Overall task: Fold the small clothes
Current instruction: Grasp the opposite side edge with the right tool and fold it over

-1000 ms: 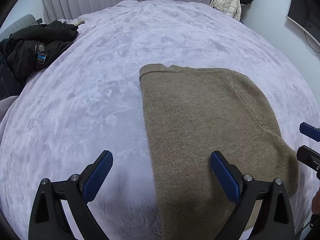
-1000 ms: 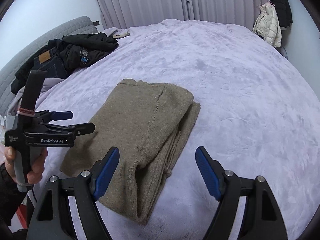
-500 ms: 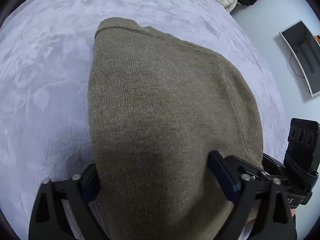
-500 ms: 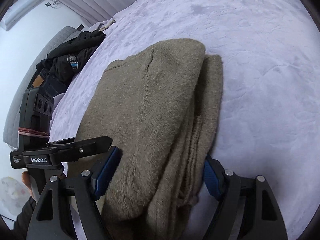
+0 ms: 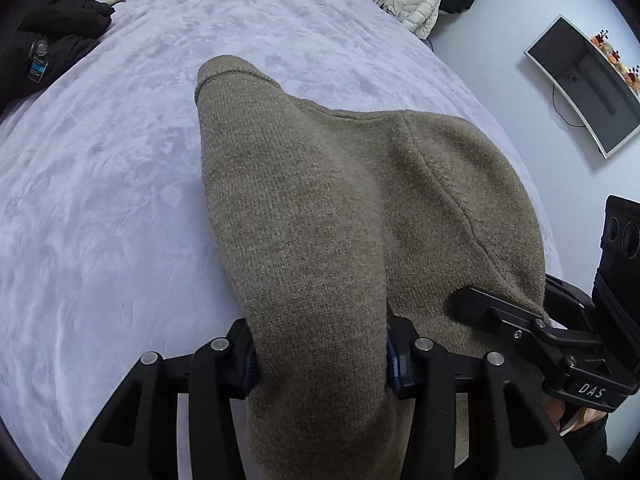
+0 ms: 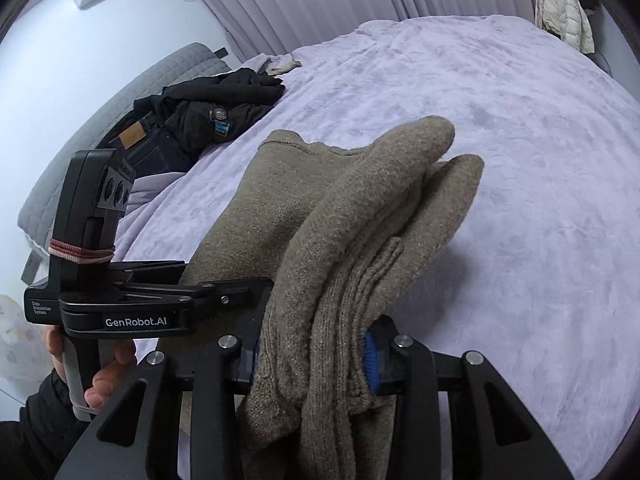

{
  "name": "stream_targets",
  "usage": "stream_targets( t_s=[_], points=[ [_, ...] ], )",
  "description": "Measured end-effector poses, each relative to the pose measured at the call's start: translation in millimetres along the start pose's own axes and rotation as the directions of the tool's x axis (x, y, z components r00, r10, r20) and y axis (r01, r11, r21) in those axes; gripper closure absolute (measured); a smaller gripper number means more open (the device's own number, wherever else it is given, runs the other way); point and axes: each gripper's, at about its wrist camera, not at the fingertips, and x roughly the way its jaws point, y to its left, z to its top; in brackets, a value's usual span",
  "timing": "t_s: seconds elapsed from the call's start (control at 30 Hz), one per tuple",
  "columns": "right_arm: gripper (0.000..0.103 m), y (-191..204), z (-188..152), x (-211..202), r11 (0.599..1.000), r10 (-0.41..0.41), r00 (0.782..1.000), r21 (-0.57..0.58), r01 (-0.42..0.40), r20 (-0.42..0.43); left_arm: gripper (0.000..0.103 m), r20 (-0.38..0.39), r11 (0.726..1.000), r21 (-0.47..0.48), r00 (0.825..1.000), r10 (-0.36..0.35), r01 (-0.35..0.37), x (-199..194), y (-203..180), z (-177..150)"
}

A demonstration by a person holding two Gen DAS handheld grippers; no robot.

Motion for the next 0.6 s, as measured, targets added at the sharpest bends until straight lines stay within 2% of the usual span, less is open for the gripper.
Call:
stream_targets(
  t_s=[0.13,0.3,0.33,0.4,0.43,0.47,0.53,0.6],
  points=[
    [0.063,26.2,-32.7,-16.4,0.999,0.03,1.0,-0.016,-0.03,-0.003,0.054,-0.008,1.0,0.014,1.0,0.019,-0.019,-16.7,-2.2,-43.7],
    [0.062,38.1,-84.3,-8.0,0.999,0.017,0.999,-0.027,-0.018,-0.041,0.053,-0.033,0.997,0.029,0.997,0.067,-0.066,7.3,8.8,-94.5],
    [0.062,35.6,-92.9,-0.7,1.0,0.012,0.998,-0.021,-0.013,-0.058,0.05,-0.035,0.997,0.017,0.996,0.079,-0.079,14.4,13.7,-102.3],
    [0.059,29.5,-106.7,14.8,0.999,-0.029,0.995,-0.016,0.028,-0.092,0.037,0.016,0.996,-0.011,0.996,0.089,-0.089,17.5,22.8,-112.9],
    [0.053,23.9,-110.2,19.1,0.999,-0.04,0.994,0.001,0.04,-0.097,0.025,0.033,0.995,-0.018,0.995,0.097,-0.097,15.3,25.4,-115.9],
    [0.05,15.2,-111.9,19.5,0.999,-0.023,0.995,0.038,0.027,-0.099,0.022,0.041,0.994,-0.027,0.994,0.105,-0.103,10.6,28.0,-118.7],
    [0.045,1.8,-111.8,10.7,0.994,-0.007,0.995,0.104,0.017,-0.095,0.022,0.052,0.996,-0.028,0.995,0.087,-0.086,-3.2,33.9,-121.3],
    [0.045,1.0,-112.3,-6.0,0.995,-0.047,0.996,0.089,0.053,-0.069,0.022,0.104,0.996,-0.028,0.991,0.09,-0.088,-28.7,39.0,-123.1]
  ],
)
